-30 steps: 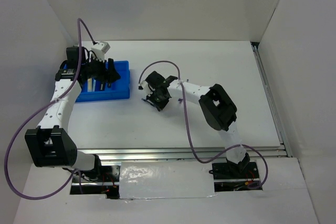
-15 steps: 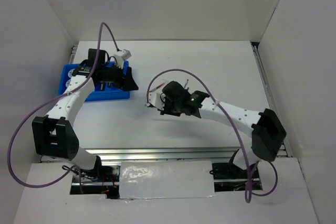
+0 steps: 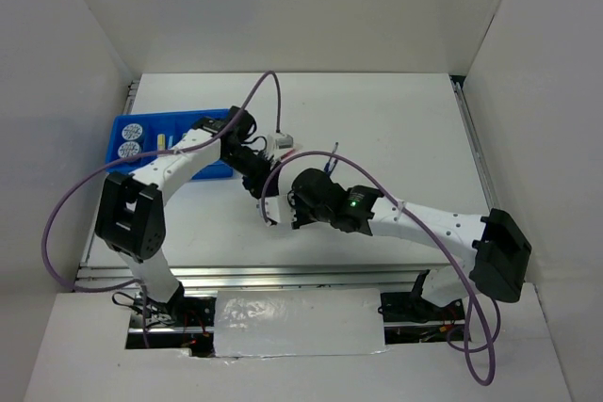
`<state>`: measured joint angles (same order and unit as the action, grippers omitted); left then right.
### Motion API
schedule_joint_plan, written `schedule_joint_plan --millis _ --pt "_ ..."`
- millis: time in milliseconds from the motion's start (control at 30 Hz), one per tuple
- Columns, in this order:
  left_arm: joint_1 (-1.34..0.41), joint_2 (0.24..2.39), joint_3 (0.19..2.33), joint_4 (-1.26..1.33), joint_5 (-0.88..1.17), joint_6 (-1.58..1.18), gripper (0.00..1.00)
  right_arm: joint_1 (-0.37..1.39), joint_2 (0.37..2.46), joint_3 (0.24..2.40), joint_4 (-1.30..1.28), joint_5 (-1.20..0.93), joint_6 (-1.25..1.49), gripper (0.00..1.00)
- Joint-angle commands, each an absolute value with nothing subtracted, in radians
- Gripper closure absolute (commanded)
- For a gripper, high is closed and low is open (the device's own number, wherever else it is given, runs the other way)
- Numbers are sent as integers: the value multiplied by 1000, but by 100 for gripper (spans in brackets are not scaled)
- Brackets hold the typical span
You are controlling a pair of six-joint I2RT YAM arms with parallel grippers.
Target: Sort the stationery into containers
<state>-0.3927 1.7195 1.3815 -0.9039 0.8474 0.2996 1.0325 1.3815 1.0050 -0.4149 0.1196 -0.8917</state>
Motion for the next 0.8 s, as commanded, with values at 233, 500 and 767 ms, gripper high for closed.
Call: schedule_joint_plan --millis 233,500,767 --pt "-420 1784 1431 -1078 942 462 39 1052 1355 985 -330 166 -937 100" --pt "-413 1764 1411 -1005 902 398 80 1069 1353 971 -253 235 -913 57" --pt "-292 1642 1318 -818 818 221 100 1002 1290 924 -50 388 -850 35"
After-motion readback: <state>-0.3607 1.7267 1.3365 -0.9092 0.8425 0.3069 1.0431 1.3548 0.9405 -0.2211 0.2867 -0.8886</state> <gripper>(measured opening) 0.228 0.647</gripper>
